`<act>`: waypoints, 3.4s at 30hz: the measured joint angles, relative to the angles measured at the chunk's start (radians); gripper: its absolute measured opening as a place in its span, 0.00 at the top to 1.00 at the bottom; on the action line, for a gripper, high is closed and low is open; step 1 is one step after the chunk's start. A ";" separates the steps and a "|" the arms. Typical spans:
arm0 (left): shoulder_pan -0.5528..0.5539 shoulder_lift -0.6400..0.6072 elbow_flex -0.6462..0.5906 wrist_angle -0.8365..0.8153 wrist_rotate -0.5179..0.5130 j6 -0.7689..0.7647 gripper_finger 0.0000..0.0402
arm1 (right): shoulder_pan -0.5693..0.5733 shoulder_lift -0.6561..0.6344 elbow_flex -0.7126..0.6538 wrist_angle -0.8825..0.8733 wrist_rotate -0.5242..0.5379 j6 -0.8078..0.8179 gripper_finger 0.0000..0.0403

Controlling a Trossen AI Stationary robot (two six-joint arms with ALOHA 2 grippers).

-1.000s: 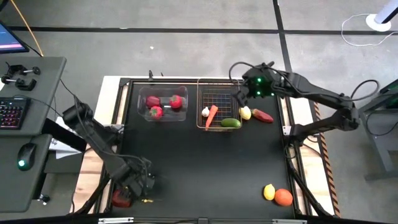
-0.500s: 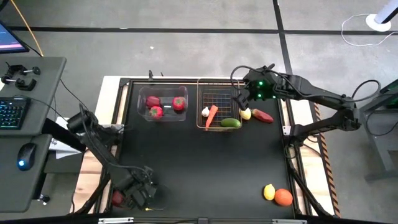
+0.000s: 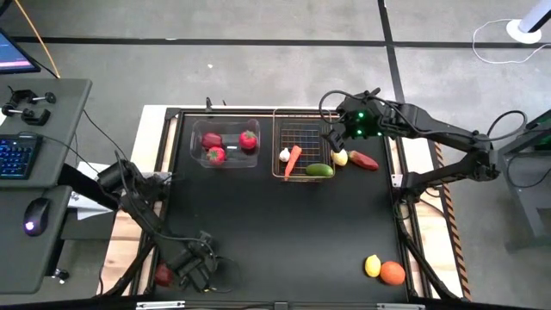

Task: Sort produce into baskets
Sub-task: Put the corn into the transparent bin

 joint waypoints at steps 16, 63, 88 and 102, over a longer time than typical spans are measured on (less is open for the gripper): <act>0.008 0.001 -0.027 0.010 0.046 -0.200 0.17 | 0.000 0.000 0.000 0.000 0.040 -0.027 0.09; 0.631 -0.383 -0.041 0.098 -0.588 -0.187 0.79 | -0.002 0.000 0.000 0.093 0.088 0.007 0.09; 0.870 -0.382 0.102 0.102 -0.948 -0.059 0.76 | -0.002 0.001 0.000 0.097 0.099 0.027 0.09; 1.151 -0.383 0.103 0.087 -0.732 -0.027 0.62 | -0.002 0.001 0.000 0.097 0.134 0.090 0.09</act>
